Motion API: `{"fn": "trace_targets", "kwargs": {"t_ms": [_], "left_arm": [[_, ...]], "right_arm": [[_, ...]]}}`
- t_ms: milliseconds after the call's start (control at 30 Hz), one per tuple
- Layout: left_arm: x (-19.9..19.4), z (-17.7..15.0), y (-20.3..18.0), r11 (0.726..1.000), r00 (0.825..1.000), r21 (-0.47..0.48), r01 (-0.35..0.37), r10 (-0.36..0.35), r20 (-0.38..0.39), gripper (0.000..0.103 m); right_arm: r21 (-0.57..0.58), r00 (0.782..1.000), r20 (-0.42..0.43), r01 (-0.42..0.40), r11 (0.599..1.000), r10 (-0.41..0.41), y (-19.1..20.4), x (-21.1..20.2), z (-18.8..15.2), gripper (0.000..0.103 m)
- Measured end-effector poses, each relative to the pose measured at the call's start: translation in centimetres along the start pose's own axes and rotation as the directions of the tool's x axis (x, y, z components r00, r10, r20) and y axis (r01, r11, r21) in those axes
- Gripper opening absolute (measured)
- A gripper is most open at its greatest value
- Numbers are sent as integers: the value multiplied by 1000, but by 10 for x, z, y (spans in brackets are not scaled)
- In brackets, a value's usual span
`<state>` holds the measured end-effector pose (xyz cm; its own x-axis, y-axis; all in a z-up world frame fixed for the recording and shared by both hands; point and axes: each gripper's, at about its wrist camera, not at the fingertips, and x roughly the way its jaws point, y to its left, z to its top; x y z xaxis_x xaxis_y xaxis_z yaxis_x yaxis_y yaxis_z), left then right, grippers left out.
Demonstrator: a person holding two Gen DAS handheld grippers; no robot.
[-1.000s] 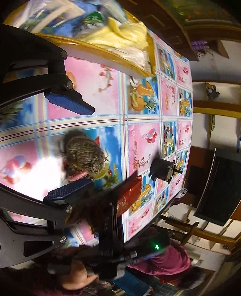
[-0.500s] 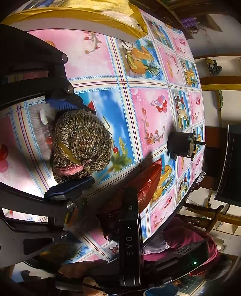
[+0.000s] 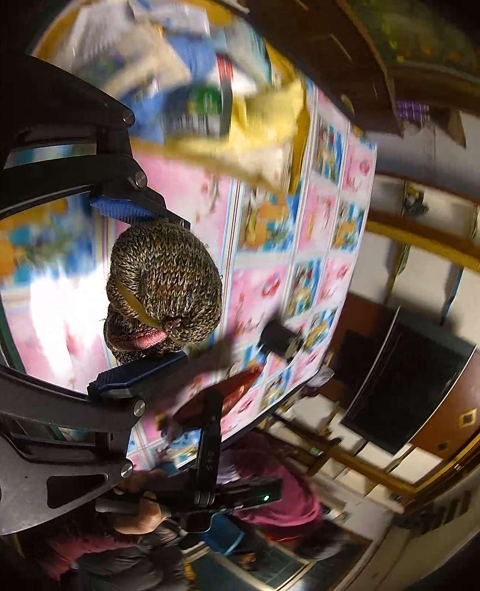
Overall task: Organize soft objects
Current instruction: 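Carry hat with left tool into box while right drops red bag there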
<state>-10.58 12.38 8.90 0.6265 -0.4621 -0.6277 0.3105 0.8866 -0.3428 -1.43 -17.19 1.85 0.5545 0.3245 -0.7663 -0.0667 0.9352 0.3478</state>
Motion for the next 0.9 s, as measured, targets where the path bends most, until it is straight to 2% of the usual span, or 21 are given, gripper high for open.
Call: {"fn": "trace_targets", "kwargs": {"t_ms": [133,233,300,400,433,533,600,733,900], "left_arm": [[-33,2,49,989,989,-55,-135,138,47,64],[-44,-1,86,969,975,-121,-215,220,35,64],[-46,-4,104,953,960,-134,-273,279,29,64],[-35,-8,120,918,923,-90,-386,385,-28,67],[-31,-10,122,915,918,-67,-397,394,-48,71],[-21,-17,119,909,907,-10,-418,416,-62,73],[-23,-21,120,917,917,-25,-399,398,-37,73],[-41,-23,129,942,950,-139,-305,311,23,73],[-61,-26,128,957,965,-181,-226,246,96,73]], "right_arm": [[-37,998,3,-60,998,60,30,-2,7,43],[-67,995,-11,-103,992,103,59,5,11,43],[-87,992,-25,-129,988,127,80,13,14,43],[-105,986,-48,-166,981,161,107,25,17,43],[-109,983,-59,-181,977,175,118,31,19,43],[-130,976,-87,-207,970,197,149,45,25,43],[-150,973,-104,-221,964,207,170,55,30,43],[-194,962,-143,-256,947,231,218,82,41,43],[-287,962,-183,-248,925,201,279,113,46,43]]}}
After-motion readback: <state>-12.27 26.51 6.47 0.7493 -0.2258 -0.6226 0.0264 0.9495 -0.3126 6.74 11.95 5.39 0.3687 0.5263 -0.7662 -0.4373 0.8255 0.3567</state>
